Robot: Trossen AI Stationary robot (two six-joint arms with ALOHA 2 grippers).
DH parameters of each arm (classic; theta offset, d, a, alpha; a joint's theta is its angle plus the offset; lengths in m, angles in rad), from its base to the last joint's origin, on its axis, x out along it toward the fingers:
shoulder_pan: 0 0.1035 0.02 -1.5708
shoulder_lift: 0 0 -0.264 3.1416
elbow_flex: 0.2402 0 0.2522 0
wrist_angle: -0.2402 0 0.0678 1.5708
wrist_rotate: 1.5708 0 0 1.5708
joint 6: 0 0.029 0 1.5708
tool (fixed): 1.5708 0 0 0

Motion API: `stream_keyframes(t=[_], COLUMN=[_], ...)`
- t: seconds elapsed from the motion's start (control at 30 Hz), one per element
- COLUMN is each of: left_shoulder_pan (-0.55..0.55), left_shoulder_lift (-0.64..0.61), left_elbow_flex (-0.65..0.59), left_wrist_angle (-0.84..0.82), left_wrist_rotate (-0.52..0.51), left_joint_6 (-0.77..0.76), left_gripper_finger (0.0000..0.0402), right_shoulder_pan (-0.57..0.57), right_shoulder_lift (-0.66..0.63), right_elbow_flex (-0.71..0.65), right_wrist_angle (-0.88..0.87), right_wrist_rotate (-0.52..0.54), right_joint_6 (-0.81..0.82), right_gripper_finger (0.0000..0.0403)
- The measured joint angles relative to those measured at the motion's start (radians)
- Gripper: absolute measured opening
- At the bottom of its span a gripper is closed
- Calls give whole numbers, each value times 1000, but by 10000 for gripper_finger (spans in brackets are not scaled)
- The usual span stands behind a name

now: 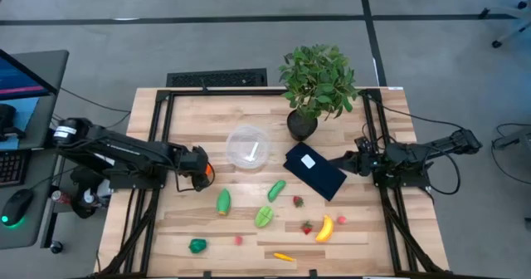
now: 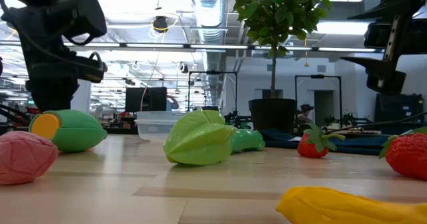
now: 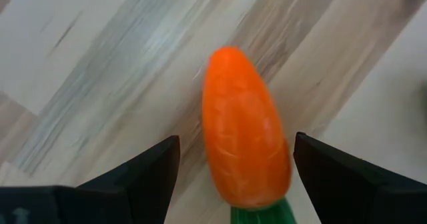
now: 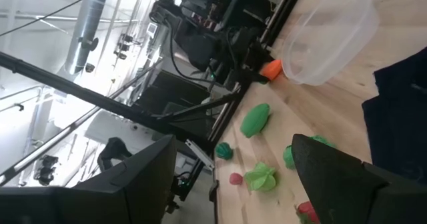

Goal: Pick and placing Produce into tupperware
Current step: Put the orange carrot into the transparent bin

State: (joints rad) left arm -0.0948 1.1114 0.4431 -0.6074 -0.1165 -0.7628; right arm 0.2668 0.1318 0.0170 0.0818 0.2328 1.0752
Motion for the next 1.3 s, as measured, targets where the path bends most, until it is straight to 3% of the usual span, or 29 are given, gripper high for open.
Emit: stream_keyframes(t=[0.27, 0.7, 1.03, 1.3], left_shoulder_pan=[0, 0, 0, 0], left_shoulder_lift=[22, 20, 20, 20], left_elbow_flex=[0, 0, 1, 1], left_wrist_angle=[42, 42, 50, 50], left_wrist_rotate=[-8, -14, -10, -8], left_joint_6=[0, 6, 5, 2], left_gripper_finger=[274, 175, 197, 174], right_shoulder_pan=[0, 0, 0, 0], right_shoulder_lift=[0, 0, 0, 0], right_elbow_flex=[0, 0, 0, 0], right_wrist_angle=[0, -16, -20, -20], right_wrist_rotate=[8, 8, 9, 9], right_joint_6=[-10, -11, -11, -11], right_gripper_finger=[291, 291, 291, 291])
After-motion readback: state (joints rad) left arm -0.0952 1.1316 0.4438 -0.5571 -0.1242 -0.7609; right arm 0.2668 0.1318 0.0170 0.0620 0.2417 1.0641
